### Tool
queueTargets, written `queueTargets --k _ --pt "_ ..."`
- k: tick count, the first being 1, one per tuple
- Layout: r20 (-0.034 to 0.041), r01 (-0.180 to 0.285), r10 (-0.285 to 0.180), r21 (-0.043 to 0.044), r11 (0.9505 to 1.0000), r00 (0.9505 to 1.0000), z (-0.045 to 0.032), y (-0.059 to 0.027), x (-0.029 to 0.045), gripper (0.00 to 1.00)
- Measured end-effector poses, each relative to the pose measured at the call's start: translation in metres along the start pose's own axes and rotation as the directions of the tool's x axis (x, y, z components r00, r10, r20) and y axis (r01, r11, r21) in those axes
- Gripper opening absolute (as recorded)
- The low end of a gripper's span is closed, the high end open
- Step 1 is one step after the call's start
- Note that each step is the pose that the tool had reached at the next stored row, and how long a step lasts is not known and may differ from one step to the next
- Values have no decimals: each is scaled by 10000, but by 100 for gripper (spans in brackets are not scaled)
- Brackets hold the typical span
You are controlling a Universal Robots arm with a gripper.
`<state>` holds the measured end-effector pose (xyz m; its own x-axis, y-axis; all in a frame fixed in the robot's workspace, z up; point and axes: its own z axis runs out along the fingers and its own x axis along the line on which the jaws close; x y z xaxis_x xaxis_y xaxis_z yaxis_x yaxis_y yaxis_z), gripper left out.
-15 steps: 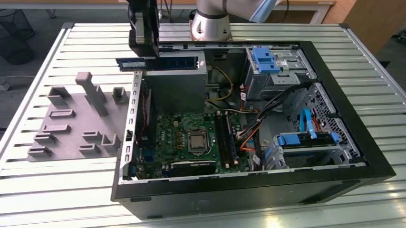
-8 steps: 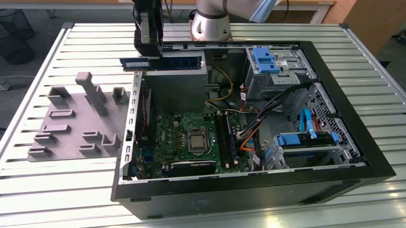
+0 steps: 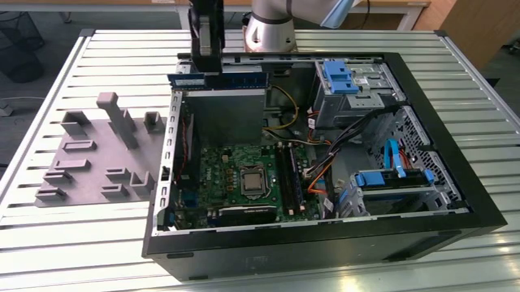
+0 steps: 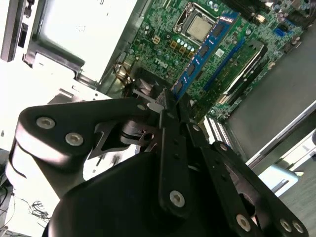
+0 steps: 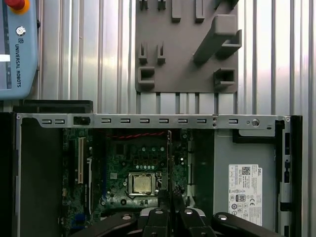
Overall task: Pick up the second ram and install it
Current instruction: 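Pick up the second ram and move it above second insertion slot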
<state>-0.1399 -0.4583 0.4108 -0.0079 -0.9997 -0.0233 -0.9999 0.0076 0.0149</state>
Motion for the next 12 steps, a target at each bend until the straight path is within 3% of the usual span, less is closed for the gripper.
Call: queueTargets --k 5,12 --pt "1 1 -1 1 10000 10000 0 -93 0 14" --pt "0 0 0 0 10000 10000 -1 -100 0 14"
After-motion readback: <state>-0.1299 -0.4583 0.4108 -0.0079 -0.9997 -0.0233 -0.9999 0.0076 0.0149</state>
